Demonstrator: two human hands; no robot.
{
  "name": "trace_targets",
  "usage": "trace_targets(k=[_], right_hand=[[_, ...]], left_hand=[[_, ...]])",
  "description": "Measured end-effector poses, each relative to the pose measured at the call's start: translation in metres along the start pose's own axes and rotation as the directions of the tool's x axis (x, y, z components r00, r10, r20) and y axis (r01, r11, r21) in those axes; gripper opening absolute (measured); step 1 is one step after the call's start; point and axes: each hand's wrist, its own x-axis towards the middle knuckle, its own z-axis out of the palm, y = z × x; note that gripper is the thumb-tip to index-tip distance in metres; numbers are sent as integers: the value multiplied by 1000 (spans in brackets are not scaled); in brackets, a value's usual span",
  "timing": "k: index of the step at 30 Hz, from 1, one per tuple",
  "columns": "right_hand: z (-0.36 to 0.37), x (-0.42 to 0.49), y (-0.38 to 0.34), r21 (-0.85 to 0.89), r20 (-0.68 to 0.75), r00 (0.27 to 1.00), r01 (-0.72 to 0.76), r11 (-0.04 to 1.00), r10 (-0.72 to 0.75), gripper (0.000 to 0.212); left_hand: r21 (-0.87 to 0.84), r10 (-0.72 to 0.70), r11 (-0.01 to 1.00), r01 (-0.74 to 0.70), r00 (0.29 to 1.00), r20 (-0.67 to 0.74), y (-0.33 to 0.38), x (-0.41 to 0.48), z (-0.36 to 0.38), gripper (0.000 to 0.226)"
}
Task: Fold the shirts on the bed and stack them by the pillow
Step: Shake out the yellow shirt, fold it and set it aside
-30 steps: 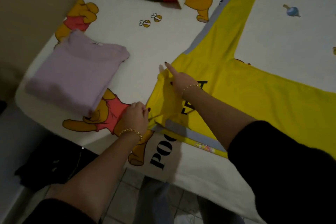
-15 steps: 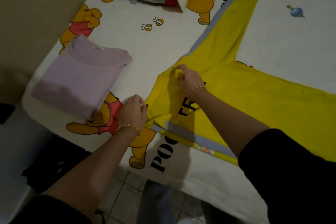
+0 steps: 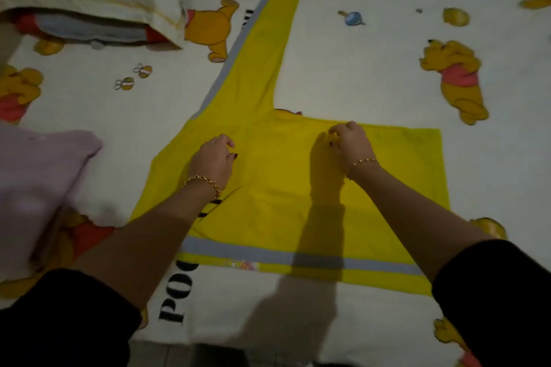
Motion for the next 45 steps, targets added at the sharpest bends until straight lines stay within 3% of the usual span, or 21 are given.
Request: trace_targets(k=[3, 6, 8, 9, 11, 12, 16, 19, 21, 23, 26, 29, 32, 35, 41, 45], right_hand=[[-26, 1, 51, 1, -80, 996, -36, 999, 36, 46], [-38, 7, 89, -4, -75, 996, -40, 999, 40, 54], [-38, 12, 105, -44, -14, 1000, -15, 999, 14, 63], [-38, 15, 110, -68, 23, 1000, -1, 998, 3, 68], [-36, 22, 116, -105, 71, 997, 21, 994, -13, 75], [-34, 24, 117, -120, 71, 997, 37, 992, -28, 76], [-35, 30, 117, -202, 40, 995, 101, 974, -95, 59], [-37, 25, 118, -309, 74, 994, 101, 946, -83, 44], [-36, 15, 119, -353, -10, 995, 94, 931, -104, 31], [-34, 2, 120, -381, -131, 966, 157, 911, -222, 22], [-38, -26, 121, -441, -188, 909, 260, 859, -372, 12], [-38, -62, 125, -461, -142, 886, 335, 822, -441, 13], [-29, -106, 124, -451, 16, 931, 332, 828, -364, 38], [-16, -146, 119, -394, 44, 946, 311, 865, -320, 36], [-7, -184, 113, -350, 80, 983, 184, 919, -166, 60], [-15, -163, 106, -403, 25, 999, 32, 914, -24, 36]], left_hand=[[1, 79, 997, -79, 995, 61, 37, 33, 18, 45], [148, 220, 961, -234, 970, 104, 59, 64, 33, 72], [368, 305, 855, -366, 928, 214, 64, 82, 39, 86], [511, 325, 740, -437, 898, 298, 64, 89, 42, 89], [659, 295, 535, -528, 848, 440, 64, 102, 44, 88], [674, 272, 501, -543, 838, 474, 65, 107, 43, 87], [663, 265, 499, -558, 826, 497, 72, 123, 37, 79], [682, 280, 413, -603, 797, 535, 71, 124, 28, 70], [659, 351, 398, -638, 770, 533, 69, 122, 22, 61], [640, 431, 364, -677, 731, 529, 70, 111, 14, 49], [605, 453, 412, -681, 729, 513, 64, 81, 2, 37], [546, 546, 495, -676, 730, 410, 43, 39, -3, 44], [511, 598, 524, -681, 722, 349, 26, -10, 0, 56], [464, 580, 589, -661, 746, 327, 12, -54, 12, 52], [401, 441, 721, -565, 820, 363, 10, -97, 29, 42], [343, 453, 792, -505, 863, 224, 31, -77, 29, 23]])
